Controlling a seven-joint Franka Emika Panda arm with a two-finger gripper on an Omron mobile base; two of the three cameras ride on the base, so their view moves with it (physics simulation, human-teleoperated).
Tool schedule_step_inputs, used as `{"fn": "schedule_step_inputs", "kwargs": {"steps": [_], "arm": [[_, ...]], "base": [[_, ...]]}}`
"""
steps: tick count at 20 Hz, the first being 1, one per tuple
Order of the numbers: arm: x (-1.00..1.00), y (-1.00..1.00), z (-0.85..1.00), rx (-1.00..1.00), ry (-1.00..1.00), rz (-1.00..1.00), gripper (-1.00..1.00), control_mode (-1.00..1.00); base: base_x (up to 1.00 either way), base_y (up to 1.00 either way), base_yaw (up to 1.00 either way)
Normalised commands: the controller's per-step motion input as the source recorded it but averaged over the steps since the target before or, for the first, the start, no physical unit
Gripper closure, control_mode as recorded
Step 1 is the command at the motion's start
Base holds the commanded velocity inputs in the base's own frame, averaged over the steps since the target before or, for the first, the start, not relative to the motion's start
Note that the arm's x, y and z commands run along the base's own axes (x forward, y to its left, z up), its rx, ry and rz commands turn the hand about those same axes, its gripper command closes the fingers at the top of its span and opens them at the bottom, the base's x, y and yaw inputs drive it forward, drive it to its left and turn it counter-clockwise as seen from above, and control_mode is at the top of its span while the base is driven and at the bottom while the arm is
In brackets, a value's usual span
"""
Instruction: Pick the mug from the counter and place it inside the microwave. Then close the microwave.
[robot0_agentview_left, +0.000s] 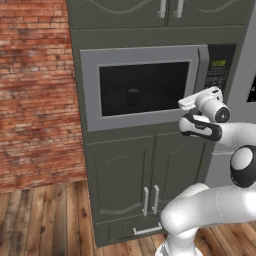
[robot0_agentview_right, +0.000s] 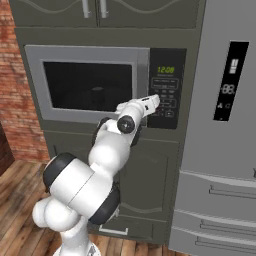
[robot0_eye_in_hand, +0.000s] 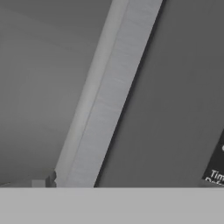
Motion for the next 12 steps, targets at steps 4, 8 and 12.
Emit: {"fn": "schedule_step_inputs", "kwargs": {"steps": [4, 8, 12], "arm": [[0.51, -0.05, 0.13, 0.0, 0.01, 0.04, -1.0, -1.0], [0.45, -0.03, 0.1, 0.0, 0.02, 0.04, -1.0, -1.0], [0.33, -0.02, 0.03, 0.0, 0.05, 0.03, -1.0, -1.0]], "base": [[0.0, 0.0, 0.0], [0.0, 0.0, 0.0], [0.0, 0.0, 0.0]]}}
